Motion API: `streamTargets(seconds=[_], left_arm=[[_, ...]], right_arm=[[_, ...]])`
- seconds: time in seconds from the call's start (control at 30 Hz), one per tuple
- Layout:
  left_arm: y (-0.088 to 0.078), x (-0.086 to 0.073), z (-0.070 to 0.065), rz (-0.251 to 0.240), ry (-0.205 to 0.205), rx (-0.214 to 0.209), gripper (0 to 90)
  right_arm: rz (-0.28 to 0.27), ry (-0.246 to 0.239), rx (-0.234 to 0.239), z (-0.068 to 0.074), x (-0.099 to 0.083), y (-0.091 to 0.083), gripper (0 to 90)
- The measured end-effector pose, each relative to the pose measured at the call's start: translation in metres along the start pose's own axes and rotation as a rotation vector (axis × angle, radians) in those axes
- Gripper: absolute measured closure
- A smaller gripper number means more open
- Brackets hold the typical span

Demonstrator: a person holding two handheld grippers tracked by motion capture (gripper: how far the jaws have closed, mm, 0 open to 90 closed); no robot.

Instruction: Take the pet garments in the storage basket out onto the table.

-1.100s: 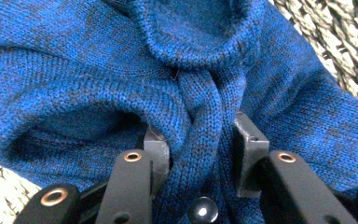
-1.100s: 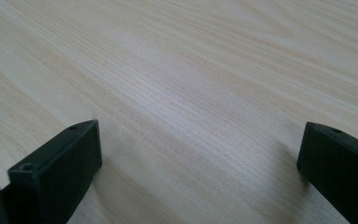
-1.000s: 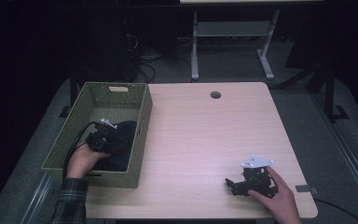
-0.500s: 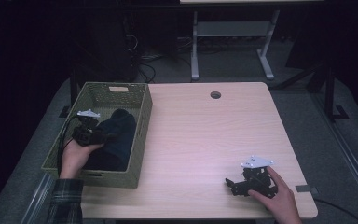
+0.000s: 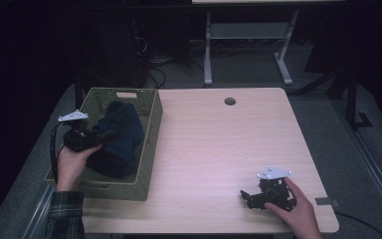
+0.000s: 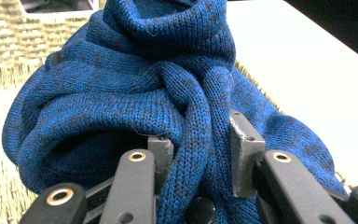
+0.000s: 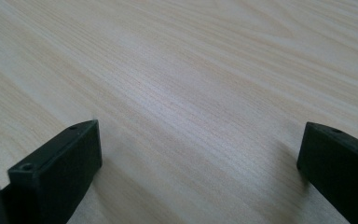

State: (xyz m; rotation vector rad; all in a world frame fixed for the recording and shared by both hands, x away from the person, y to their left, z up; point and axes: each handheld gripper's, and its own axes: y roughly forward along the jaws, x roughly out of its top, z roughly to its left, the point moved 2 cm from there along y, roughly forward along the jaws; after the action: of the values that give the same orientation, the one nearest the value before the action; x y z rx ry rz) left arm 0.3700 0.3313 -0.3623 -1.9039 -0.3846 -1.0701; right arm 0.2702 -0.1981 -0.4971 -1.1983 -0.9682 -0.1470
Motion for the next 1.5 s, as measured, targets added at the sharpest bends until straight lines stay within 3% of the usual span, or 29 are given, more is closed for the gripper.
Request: streamTargets(seconds=[0.4,0.77,0.97,1.5], left_arm=[[-0.018,0.016,-0.006,-0.110,0.024,-0.044,67.1],[-0.029,0.033,-0.024,-0.151,0.070,-0.085,67.0],[-0.030,0.043,-0.035,-0.175,0.091,-0.116,67.1],[-0.029,0.068,-0.079,-0.237,0.162,-0.207,67.2]], right_arm=[[-0.001,-0.002,0.002,0.000,0.000,0.000,0.0],[-0.001,-0.004,0.002,0.000,0.000,0.000,0.0],[-0.001,-0.004,0.002,0.000,0.000,0.000,0.0],[0.001,-0.004,0.005,0.000,0.001,0.001,0.0]])
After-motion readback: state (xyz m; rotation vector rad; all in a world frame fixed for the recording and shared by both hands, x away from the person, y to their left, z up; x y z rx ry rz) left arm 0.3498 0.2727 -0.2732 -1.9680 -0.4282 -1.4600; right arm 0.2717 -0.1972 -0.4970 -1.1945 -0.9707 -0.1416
